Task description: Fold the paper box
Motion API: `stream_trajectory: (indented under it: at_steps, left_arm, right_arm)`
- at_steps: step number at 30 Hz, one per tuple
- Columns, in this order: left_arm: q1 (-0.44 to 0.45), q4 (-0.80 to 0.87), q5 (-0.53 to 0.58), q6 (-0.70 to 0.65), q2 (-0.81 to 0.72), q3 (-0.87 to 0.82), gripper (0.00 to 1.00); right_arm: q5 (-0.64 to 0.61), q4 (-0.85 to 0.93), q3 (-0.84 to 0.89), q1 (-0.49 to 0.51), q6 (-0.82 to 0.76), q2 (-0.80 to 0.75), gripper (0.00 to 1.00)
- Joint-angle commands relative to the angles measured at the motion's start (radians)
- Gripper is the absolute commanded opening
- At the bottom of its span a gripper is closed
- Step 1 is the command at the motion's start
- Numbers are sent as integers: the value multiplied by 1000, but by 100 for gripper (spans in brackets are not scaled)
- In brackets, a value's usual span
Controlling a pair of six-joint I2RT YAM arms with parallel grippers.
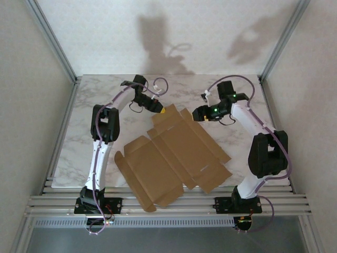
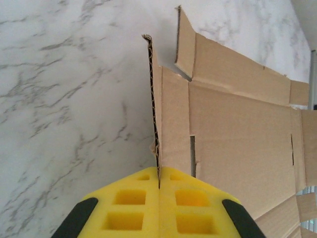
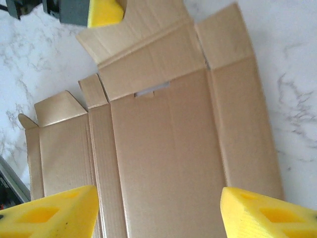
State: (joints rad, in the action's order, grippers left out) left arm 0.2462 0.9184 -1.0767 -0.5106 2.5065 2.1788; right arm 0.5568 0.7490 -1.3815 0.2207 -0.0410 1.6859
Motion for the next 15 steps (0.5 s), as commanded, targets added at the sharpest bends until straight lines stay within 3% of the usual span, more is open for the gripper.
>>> stream_trajectory:
  at_steps: [1, 7, 15]
  left_arm:
    - [-4, 100, -125, -144, -105, 33, 2]
    - [-29, 210, -198, -277, -142, 60, 3]
    - [-56, 280, -268, -367, -153, 80, 4]
  right_arm:
    - [45, 61, -59, -42, -49, -49, 69]
    - [97, 94, -83, -105, -75, -56, 77]
    - [217, 58, -12, -111, -58, -32, 80]
